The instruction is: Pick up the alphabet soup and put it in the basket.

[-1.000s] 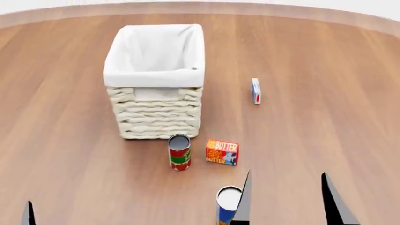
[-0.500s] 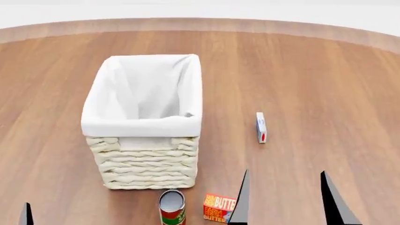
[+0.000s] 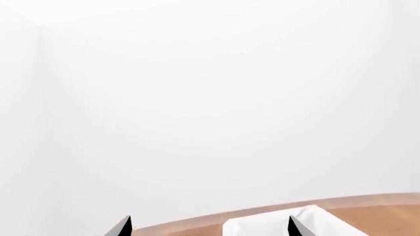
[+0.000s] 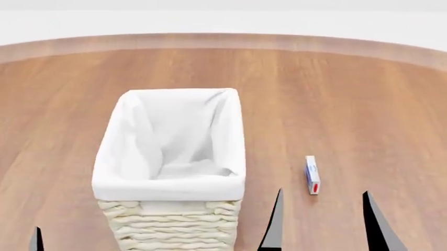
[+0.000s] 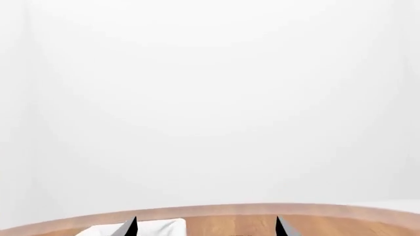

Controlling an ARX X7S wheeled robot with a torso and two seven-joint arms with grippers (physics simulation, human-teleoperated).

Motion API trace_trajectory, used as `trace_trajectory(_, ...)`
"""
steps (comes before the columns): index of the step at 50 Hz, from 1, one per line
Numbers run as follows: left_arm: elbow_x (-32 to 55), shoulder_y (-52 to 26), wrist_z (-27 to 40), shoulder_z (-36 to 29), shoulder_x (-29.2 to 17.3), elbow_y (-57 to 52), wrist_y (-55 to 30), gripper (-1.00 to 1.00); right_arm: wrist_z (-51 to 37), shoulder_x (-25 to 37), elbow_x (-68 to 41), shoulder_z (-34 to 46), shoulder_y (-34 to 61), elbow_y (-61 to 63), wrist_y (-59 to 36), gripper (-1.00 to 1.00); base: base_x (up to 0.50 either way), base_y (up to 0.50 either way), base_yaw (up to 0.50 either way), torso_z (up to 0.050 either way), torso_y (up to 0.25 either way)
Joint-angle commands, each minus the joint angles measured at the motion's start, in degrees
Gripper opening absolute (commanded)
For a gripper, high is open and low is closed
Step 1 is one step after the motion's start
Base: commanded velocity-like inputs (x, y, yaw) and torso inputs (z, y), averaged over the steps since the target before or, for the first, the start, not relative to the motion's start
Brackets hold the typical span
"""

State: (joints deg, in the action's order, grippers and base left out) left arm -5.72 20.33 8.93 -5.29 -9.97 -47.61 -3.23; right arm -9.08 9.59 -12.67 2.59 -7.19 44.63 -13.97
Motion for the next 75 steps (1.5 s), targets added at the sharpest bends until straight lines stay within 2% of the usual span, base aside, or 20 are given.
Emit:
trace_trajectory(1, -0.05, -0.24, 0.51, -0.52, -0.59, 0.03, -0.59, 1.0, -0.57, 0.42, -0.76, 0.34, 0.07, -0.24, 0.03, 1.0, 0.0, 0.5, 0.0, 0.0, 0.0)
trace_trajectory(28, -0.05, -0.48, 1.5, -1.65, -1.77, 0.05, -1.38, 1.0, -1.66, 1.6, -1.98, 0.57, -0.08, -0.49, 0.98, 1.0, 0.0, 0.49, 0.0, 0.0, 0.0)
trace_trajectory(55, 0.05, -1.18, 2.5, -2.68, -2.56, 0.71, -1.85, 1.0, -2.96, 2.81, -1.66, 1.13, 0.49, -0.16, 1.92, 1.0, 0.0, -0.05, 0.0, 0.0, 0.0)
trace_trajectory(61, -0.01, -1.55, 2.69, -2.91, -2.73, 1.21, -2.19, 1.0, -3.78, 4.84, -2.21, 0.07, 3.07, 2.51, -1.64, 1.0, 0.0, 0.0, 0.0, 0.0, 0.0)
trace_trajectory(64, 0.69, -1.86, 2.86, -2.26, -2.9, 1.74, -2.4, 1.0, -3.58, 8.59, -2.4, -3.13, 5.89, 3.11, -5.22, 1.0, 0.0, 0.0, 0.0, 0.0, 0.0)
trace_trajectory(75, 1.38, -2.95, 3.56, -1.81, -3.06, 4.21, -2.83, 1.0, 1.53, 14.25, -9.32, -15.97, 3.16, -6.3, -2.11, 1.0, 0.0, 0.0, 0.0, 0.0, 0.0)
